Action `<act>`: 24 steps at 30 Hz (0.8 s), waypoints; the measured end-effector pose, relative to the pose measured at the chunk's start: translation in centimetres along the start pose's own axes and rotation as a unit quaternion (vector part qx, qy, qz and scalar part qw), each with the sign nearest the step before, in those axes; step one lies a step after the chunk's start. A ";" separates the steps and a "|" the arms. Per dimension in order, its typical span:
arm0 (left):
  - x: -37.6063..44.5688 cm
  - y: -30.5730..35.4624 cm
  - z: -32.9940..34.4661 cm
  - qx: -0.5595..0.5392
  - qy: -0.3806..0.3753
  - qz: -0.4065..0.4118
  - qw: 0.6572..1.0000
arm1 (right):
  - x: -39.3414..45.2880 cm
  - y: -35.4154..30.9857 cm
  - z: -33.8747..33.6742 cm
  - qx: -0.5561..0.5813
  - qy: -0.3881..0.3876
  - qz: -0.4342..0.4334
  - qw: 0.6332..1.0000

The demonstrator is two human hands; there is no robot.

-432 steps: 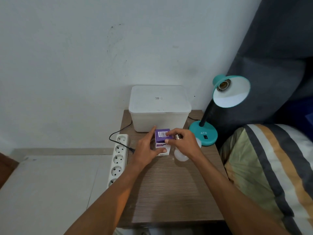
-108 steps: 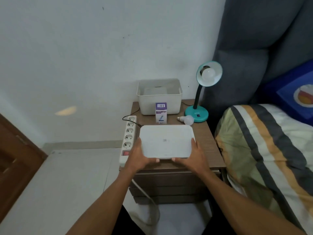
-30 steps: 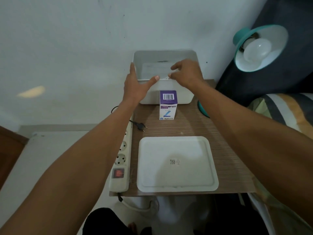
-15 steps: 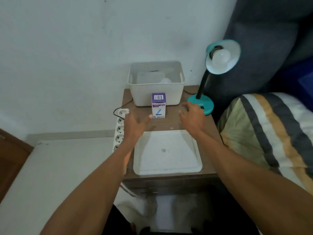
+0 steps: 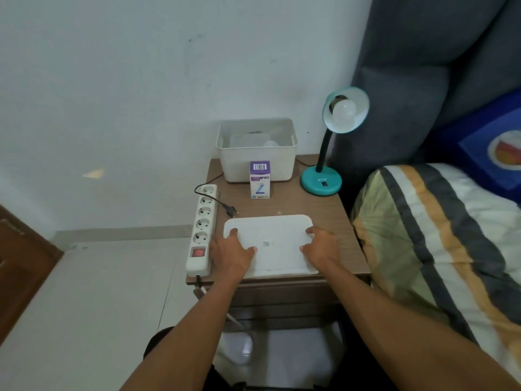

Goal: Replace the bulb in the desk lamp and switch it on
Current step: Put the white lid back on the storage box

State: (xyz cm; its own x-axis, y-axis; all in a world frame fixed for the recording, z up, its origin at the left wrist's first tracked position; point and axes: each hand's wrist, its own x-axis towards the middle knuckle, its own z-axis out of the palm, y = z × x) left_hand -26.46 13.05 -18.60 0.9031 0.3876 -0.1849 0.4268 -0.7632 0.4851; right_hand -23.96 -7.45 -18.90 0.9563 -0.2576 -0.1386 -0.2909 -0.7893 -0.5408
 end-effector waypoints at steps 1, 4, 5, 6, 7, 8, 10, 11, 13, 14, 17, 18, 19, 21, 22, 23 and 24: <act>0.0 0.2 0.0 0.002 -0.009 -0.020 1.000 | 0.0 0.1 0.0 0.016 -0.001 0.003 1.000; 0.2 0.8 0.1 0.001 -0.020 -0.050 0.999 | 0.1 0.3 -0.3 0.064 -0.008 0.019 0.998; 0.2 0.9 0.0 -0.007 -0.022 -0.055 0.998 | 0.2 0.4 -0.5 0.080 -0.012 0.025 0.996; 0.2 1.0 -0.1 -0.019 -0.020 -0.057 0.998 | 0.3 0.5 -0.7 0.095 -0.016 0.031 0.995; 0.1 1.0 -0.2 -0.031 -0.012 -0.053 0.998 | 0.4 0.6 -1.0 0.110 -0.020 0.035 0.993; 0.0 1.1 -0.4 -0.045 -0.001 -0.042 0.998 | 0.4 0.5 -1.3 0.123 -0.019 0.035 0.992; 0.1 1.3 -0.8 -0.081 0.026 -0.009 0.996 | 0.4 0.0 -2.1 0.131 0.003 0.027 0.991; 0.3 1.4 -1.1 -0.103 0.042 0.010 0.994 | 0.5 -0.4 -2.6 0.125 0.018 0.017 0.992; 0.9 2.1 -2.2 -0.150 0.071 0.048 0.985 | 0.9 -1.7 -3.8 0.125 0.036 -0.011 0.992; 1.5 2.6 -2.9 -0.168 0.083 0.063 0.980 | 1.3 -2.6 -4.5 0.138 0.040 -0.025 0.989; 3.9 4.4 -5.8 -0.202 0.110 0.093 0.969 | 2.8 -5.5 -6.6 0.186 0.058 -0.047 0.980; 4.8 4.9 -6.9 -0.212 0.114 0.099 0.965 | 3.5 -6.6 -7.2 0.198 0.065 -0.055 0.977; 5.8 5.5 -8.0 -0.223 0.119 0.105 0.962 | 4.1 -7.6 -7.8 0.208 0.070 -0.064 0.974; 7.9 6.5 -10.1 -0.239 0.132 0.120 0.955 | 5.7 -9.8 -8.9 0.214 0.084 -0.082 0.970; 8.9 7.0 -11.0 -0.242 0.138 0.128 0.952 | 6.7 -10.9 -9.3 0.215 0.092 -0.089 0.968; 10.0 7.5 -11.9 -0.243 0.144 0.134 0.950 | 7.7 -11.9 -9.7 0.218 0.099 -0.093 0.966; 11.1 8.1 -12.7 -0.243 0.148 0.142 0.948 | 8.9 -13.0 -10.0 0.224 0.105 -0.097 0.964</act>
State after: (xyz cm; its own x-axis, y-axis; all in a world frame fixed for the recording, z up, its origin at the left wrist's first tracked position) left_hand -13.61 17.73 -5.84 0.8949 0.3856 0.2245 0.0324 -0.5581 0.8292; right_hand -12.00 -5.06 -4.86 0.9507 -0.2736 0.1458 -0.0207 -0.5252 -0.8507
